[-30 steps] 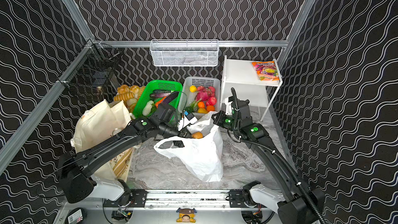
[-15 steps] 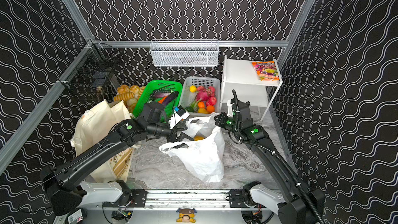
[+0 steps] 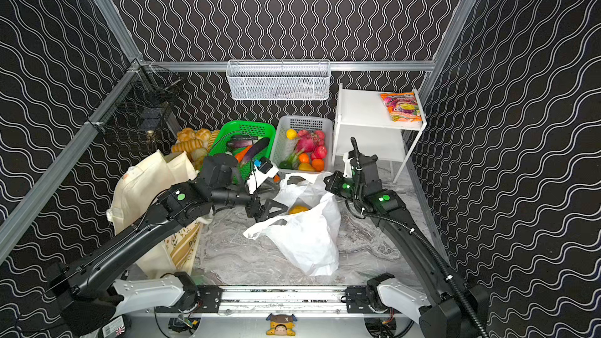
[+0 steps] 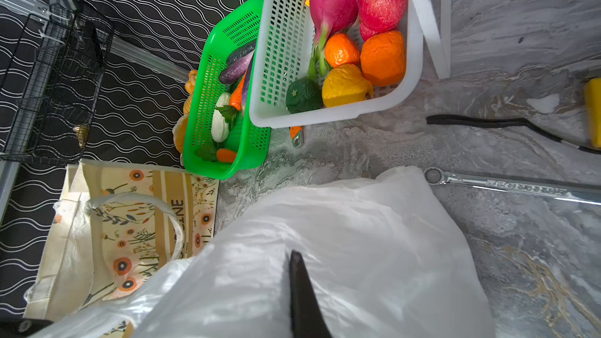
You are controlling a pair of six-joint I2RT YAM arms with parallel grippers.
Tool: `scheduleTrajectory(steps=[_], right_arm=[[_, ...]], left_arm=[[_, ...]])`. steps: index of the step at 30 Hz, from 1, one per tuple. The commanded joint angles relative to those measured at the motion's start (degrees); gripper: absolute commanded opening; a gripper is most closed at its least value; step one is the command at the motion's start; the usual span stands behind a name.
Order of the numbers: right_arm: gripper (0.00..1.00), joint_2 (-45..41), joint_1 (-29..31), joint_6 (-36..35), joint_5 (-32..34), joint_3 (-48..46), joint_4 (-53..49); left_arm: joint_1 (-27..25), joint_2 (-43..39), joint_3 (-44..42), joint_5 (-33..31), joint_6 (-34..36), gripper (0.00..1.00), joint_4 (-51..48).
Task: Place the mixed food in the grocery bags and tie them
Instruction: 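Grasp the bag handle with the left gripper while the right gripper releases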
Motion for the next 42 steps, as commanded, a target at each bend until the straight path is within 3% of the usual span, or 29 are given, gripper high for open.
scheduleTrajectory(steps=[1, 4, 10, 14, 17, 22, 24, 25, 30, 32, 34, 36, 42], right_arm=[[0.07, -0.2, -0.1, -0.8, -1.1, -0.2, 1.8], [0.07, -0.2, 0.0, -1.2, -1.8, -0.2, 1.7], [0.07, -0.9, -0.2, -1.6, -2.6, -2.0, 2.1], [0.07, -0.5, -0.1, -2.0, -3.2, -1.8, 1.4], [0.07, -0.5, -0.1, -2.3, -3.5, -1.7, 0.9], [0.09, -1.0, -0.1, -2.9, -4.5, -1.6, 1.0], [0.11, -1.3, -0.1, -3.4, -4.5, -1.3, 0.5], [0.13, -1.5, -0.1, -3.6, -4.4, -1.2, 0.2], [0.26, -3.5, -0.1, -4.9, -3.8, 1.1, -2.2], [0.41, -5.2, -0.1, -5.8, -3.6, 1.8, -3.0], [0.48, -7.1, -0.1, -6.6, -3.0, 2.2, -3.7], [0.51, -9.4, -0.1, -7.3, -2.4, 2.5, -4.1], [0.52, -17.5, 0.1, -12.0, -13.9, 0.6, 1.6]], left_arm=[[0.0, -0.3, 0.7, -3.6, 1.6, 0.97, 1.4], [0.0, 0.6, 1.8, -6.0, 2.1, 0.99, 1.4], [0.0, 6.2, 5.6, -0.1, 2.8, 0.98, 2.9], [0.0, 8.8, 7.9, 0.9, 3.0, 0.90, 3.8], [0.0, 9.5, 8.6, 1.7, 3.0, 0.74, 5.6], [0.0, 10.4, 9.9, 0.6, 2.5, 0.28, 5.5], [0.0, 10.2, 9.8, 0.1, 2.0, 0.04, 5.8], [0.0, 10.1, 9.6, -0.1, 1.4, 0.00, 6.0], [0.1, 10.0, 10.2, -3.0, -2.0, 0.00, 5.5], [0.2, 10.2, 10.8, -2.8, -3.1, 0.00, 4.8], [0.3, 10.5, 11.3, -2.5, -3.8, 0.00, 4.4], [0.4, 10.7, 11.9, -2.7, -4.1, 0.00, 3.9], [0.9, 10.9, 12.8, -3.7, -5.0, 0.00, 2.7]])
